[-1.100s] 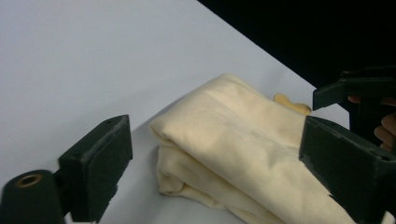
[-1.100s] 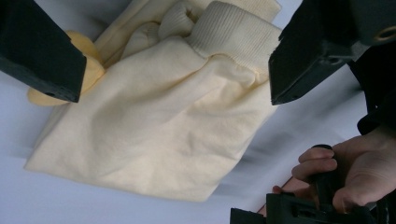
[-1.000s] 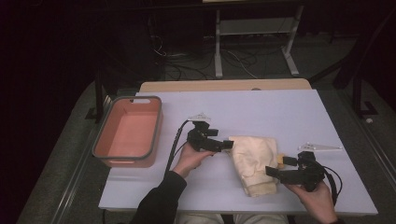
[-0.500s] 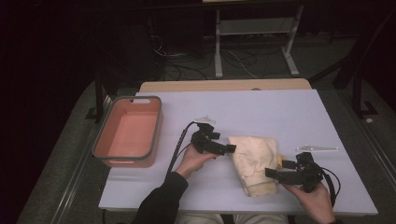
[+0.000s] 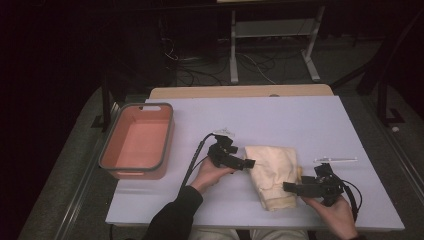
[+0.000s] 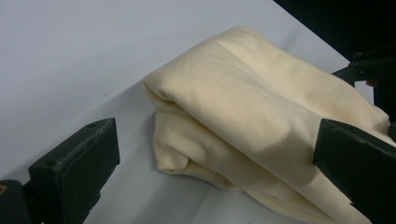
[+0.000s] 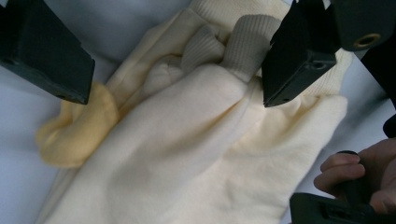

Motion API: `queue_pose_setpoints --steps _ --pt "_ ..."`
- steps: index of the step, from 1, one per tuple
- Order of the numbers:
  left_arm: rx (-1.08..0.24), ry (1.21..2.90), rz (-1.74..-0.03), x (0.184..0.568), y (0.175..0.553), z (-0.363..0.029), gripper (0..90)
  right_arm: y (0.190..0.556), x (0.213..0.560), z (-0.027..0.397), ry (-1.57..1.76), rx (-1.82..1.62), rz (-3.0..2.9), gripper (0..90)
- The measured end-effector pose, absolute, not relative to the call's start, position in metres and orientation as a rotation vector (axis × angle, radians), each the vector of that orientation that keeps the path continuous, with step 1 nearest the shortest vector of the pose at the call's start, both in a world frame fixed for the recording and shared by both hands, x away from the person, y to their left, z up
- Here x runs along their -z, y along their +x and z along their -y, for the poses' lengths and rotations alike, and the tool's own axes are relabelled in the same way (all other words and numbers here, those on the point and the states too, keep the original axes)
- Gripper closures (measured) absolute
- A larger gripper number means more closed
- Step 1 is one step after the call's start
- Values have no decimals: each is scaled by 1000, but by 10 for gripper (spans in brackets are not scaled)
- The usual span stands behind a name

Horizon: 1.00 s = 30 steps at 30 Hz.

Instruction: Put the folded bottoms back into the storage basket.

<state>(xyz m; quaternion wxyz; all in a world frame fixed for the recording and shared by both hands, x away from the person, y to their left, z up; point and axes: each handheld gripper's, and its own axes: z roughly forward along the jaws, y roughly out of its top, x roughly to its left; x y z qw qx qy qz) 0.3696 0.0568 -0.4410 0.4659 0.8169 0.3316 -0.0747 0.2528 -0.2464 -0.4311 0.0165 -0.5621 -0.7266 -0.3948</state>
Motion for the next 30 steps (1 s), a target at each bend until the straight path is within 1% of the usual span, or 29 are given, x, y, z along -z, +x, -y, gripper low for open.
queue_pose_setpoints --steps 15,21,25,30 --pt "249 2005 -847 450 374 -55 2 260 444 248 -1698 1145 2147 151" --pt "262 2013 -856 456 374 -52 6 264 446 247 -1638 1152 2124 214" --pt "250 2016 -844 456 373 -52 75 267 448 244 -1585 1165 2147 253" --pt "272 2001 -832 458 371 -49 202 270 449 240 -1520 1172 2194 370"
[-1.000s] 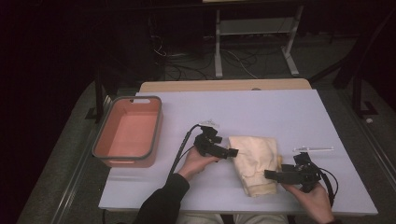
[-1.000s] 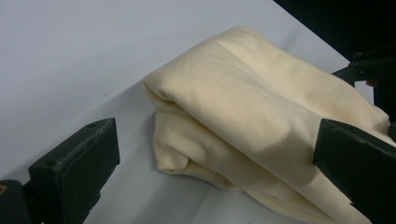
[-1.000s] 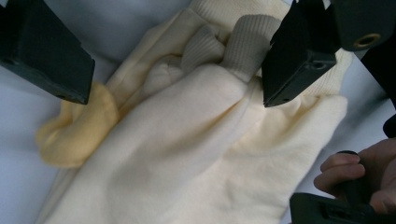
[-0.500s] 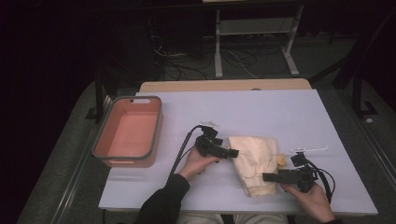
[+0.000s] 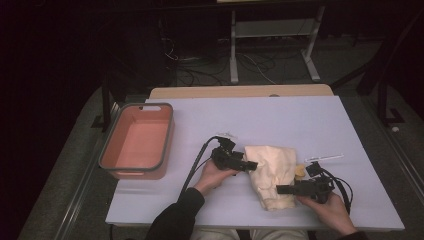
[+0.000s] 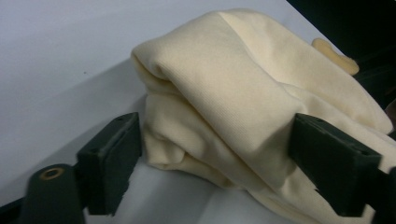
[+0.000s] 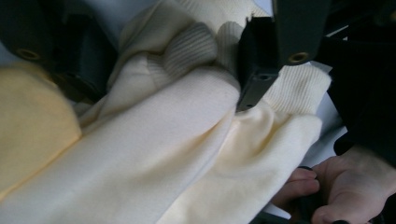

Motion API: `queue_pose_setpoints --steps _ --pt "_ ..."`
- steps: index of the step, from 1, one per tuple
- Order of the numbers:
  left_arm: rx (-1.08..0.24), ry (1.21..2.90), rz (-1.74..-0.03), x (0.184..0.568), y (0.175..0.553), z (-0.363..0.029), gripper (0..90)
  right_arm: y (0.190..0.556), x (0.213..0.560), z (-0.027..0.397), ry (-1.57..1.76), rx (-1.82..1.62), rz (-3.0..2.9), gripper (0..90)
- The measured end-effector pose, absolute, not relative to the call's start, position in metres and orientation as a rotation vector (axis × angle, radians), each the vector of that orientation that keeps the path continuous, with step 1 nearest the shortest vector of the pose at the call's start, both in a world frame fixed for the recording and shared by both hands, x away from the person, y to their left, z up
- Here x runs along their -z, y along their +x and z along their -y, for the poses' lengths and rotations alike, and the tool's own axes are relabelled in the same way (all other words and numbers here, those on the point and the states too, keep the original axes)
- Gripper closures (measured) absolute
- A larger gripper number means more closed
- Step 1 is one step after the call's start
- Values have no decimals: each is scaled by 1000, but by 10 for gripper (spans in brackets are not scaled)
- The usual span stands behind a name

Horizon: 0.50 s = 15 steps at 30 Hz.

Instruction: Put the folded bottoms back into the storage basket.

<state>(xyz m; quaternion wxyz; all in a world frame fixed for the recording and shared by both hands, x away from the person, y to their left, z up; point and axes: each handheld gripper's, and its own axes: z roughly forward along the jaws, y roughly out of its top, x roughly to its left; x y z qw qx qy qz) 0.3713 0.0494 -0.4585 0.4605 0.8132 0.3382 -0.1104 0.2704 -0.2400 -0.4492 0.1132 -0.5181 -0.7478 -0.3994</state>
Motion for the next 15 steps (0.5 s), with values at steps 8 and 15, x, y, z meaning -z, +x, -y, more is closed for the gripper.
queue_pose_setpoints --steps 8,15 --pt "293 1954 -866 464 370 -53 501 271 445 236 -1419 1199 2278 509" --pt "224 1976 -834 456 365 -52 672 268 436 233 -1367 1252 2335 574"
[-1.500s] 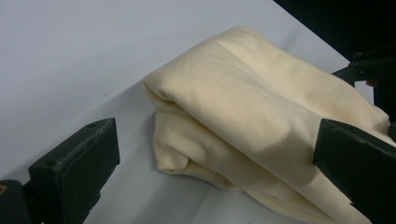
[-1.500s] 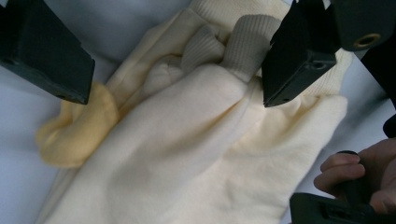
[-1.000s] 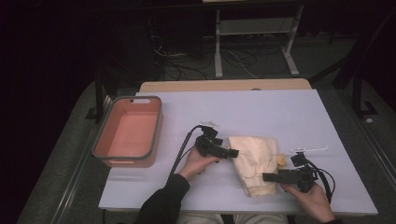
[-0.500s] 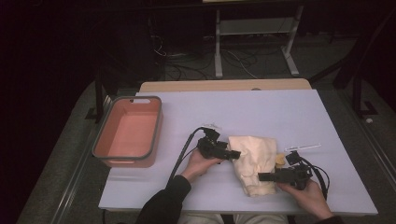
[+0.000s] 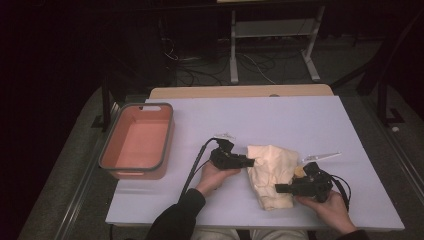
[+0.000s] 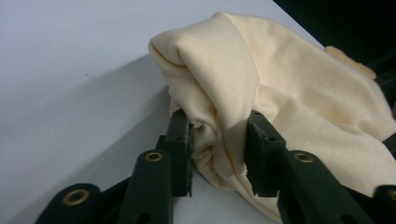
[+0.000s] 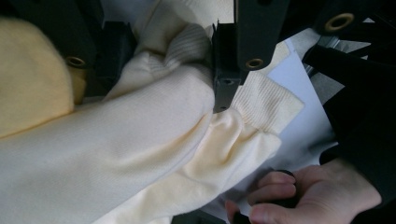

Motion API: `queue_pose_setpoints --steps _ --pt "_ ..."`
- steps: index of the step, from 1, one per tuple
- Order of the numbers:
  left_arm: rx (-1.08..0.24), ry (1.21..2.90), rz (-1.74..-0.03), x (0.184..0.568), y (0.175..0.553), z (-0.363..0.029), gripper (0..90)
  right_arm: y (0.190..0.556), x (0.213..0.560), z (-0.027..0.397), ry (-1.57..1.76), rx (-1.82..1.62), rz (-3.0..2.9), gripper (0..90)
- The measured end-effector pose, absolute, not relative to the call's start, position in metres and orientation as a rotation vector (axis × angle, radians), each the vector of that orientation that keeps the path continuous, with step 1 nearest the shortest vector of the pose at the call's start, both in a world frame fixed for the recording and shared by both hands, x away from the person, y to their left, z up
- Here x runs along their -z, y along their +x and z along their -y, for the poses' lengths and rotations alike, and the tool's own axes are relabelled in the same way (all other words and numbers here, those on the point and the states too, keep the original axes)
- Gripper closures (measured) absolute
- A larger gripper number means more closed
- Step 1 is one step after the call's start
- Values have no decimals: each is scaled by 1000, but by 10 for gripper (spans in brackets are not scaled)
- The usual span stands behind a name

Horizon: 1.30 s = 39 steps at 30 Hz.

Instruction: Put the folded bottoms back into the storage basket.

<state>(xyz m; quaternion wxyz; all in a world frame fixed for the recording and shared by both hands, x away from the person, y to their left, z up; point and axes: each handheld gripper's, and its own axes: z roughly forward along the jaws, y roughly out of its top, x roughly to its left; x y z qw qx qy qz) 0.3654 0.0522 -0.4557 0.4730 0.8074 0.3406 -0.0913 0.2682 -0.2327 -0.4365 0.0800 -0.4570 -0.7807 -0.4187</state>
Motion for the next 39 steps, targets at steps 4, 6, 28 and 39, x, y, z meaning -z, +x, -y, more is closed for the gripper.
queue_pose_setpoints --steps 4,6,28,39 --pt "202 1989 -811 453 364 -52 713 268 434 234 -1366 1273 2327 580" --pt "194 1998 -796 449 364 -52 725 268 433 234 -1362 1282 2326 581" --pt "138 1992 -753 432 359 -52 737 264 420 235 -1341 1342 2335 583" --pt "131 1979 -741 425 357 -53 737 262 414 237 -1330 1374 2334 584"
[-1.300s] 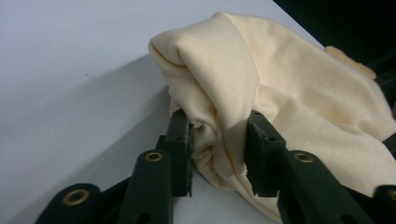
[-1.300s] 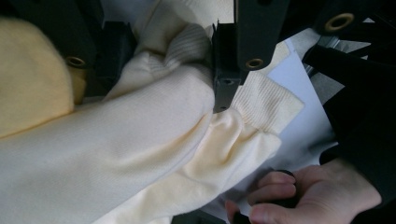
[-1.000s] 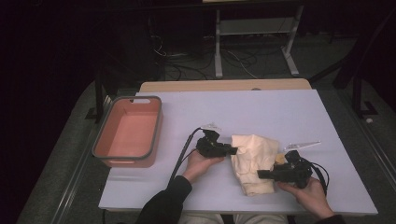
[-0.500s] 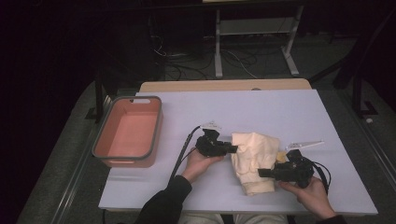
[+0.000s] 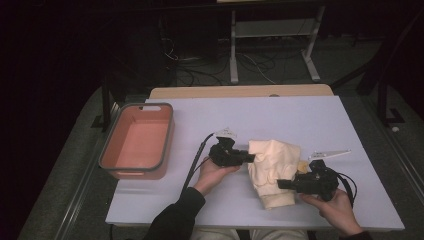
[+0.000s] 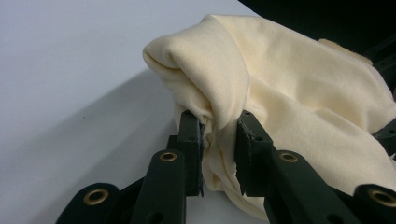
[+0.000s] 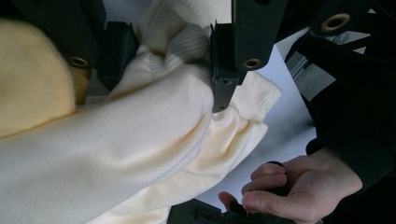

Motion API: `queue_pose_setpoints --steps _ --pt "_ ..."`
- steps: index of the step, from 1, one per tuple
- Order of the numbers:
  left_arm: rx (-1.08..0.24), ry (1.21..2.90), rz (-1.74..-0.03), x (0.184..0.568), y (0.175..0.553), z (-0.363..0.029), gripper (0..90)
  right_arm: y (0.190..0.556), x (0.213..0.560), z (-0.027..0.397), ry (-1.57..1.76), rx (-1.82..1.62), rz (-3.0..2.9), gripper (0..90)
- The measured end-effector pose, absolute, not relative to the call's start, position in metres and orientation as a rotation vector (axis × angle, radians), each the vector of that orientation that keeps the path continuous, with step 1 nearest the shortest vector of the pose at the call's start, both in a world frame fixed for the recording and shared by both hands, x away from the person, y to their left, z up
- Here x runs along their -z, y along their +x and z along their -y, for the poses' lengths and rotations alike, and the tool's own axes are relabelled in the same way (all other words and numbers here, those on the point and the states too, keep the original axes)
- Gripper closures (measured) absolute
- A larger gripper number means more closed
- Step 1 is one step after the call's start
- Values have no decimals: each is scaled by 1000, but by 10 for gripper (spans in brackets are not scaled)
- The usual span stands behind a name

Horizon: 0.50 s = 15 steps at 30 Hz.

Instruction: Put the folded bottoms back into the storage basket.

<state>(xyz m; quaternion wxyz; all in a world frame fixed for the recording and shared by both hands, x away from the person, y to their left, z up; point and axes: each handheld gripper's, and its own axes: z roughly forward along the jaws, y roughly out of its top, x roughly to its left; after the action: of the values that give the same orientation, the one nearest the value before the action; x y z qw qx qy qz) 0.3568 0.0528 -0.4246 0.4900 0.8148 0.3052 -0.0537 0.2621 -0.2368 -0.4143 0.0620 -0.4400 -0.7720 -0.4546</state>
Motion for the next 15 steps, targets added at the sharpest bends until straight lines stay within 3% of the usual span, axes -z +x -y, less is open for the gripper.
queue_pose_setpoints --steps 15 --pt "107 1974 -722 415 355 -54 738 258 407 236 -1324 1416 2323 584"
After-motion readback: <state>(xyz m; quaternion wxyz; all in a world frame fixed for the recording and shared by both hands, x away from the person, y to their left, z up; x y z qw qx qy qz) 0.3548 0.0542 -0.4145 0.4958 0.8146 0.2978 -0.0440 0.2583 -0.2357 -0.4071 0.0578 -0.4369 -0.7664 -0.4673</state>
